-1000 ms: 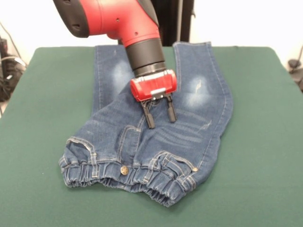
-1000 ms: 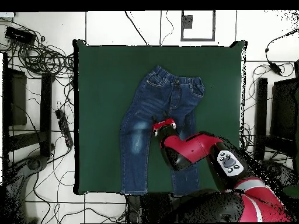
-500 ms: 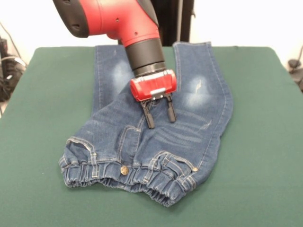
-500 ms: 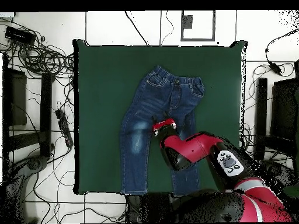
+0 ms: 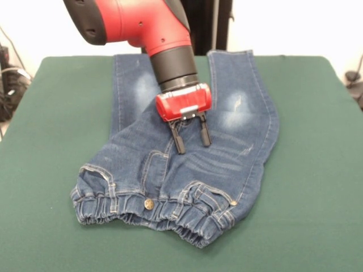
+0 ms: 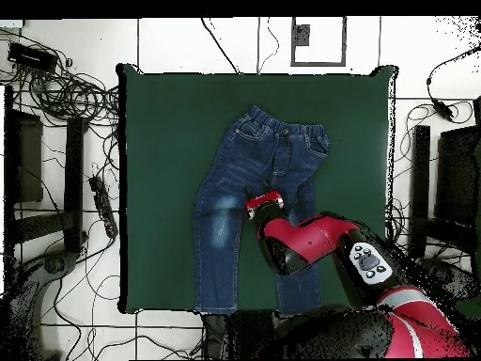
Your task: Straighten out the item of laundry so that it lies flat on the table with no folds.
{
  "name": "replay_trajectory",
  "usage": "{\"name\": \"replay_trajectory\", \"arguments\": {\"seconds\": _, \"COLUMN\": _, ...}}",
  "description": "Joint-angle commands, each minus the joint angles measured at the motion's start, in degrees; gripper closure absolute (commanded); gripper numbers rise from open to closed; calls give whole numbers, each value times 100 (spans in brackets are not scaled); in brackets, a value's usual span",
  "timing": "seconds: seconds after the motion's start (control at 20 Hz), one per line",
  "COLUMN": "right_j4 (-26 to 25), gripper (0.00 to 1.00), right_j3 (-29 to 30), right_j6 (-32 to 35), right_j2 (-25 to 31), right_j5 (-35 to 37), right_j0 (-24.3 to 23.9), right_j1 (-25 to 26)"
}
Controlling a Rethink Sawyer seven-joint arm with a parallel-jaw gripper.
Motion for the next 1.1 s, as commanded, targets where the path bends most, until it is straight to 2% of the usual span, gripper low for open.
{"name": "replay_trajectory", "arguments": {"seconds": 0.05, "right_j4": 102, "gripper": 0, "right_j3": -55, "right_j6": 371, "right_j2": 473, "right_j5": 1333, "right_j0": 95, "right_j1": 416}}
{"name": "replay_trajectory", "arguments": {"seconds": 0.8, "right_j4": 81, "gripper": 0, "right_j3": 25, "right_j6": 380, "right_j2": 504, "right_j5": 1313, "right_j0": 105, "right_j1": 360}}
{"name": "replay_trajectory", "arguments": {"seconds": 1.0, "right_j4": -154, "gripper": 0, "right_j3": 107, "right_j6": 240, "right_j2": 898, "right_j5": 1540, "right_j0": -186, "right_j1": 395}}
{"name": "replay_trajectory", "arguments": {"seconds": 1.05, "right_j4": -150, "gripper": 100, "right_j3": 122, "right_j6": 192, "right_j2": 944, "right_j5": 1579, "right_j0": -229, "right_j1": 408}}
{"name": "replay_trajectory", "arguments": {"seconds": 1.1, "right_j4": -152, "gripper": 100, "right_j3": 128, "right_j6": 177, "right_j2": 966, "right_j5": 1606, "right_j0": -248, "right_j1": 412}}
